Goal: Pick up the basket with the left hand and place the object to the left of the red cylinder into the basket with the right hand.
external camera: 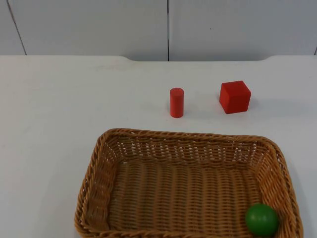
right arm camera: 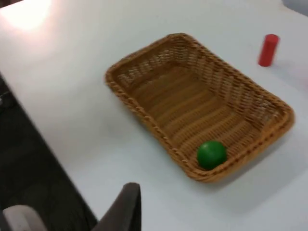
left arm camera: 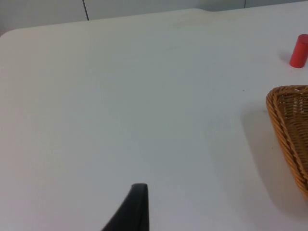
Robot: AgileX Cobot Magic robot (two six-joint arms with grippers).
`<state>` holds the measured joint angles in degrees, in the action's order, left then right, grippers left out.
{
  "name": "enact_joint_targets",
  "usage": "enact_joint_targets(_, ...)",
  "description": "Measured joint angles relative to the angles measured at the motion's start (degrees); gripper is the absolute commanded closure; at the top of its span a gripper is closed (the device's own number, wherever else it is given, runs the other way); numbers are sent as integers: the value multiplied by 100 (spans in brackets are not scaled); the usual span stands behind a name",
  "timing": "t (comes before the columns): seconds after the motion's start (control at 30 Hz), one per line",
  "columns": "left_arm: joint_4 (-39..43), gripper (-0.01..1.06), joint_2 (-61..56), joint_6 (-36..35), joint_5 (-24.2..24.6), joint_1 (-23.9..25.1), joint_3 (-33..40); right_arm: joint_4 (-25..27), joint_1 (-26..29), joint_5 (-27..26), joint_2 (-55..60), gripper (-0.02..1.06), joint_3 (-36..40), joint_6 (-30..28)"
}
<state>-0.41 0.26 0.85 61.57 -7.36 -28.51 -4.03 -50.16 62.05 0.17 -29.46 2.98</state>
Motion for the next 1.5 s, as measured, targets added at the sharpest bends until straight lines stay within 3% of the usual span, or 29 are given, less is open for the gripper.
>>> enact_joint_targets(0.3,0,0,0,0,0,0,0,0,2066,0,0,-1,0,0)
enact_joint_targets(0.6,0,0,0,0,0,0,0,0,3286,0,0,-1,0,0)
enact_joint_targets(1.23,0,0,0,0,0,0,0,0,4503,0,0,-1,0,0)
enact_joint_targets(1.5,0,0,0,0,0,396,0,0,4661,0,0,-1,0,0)
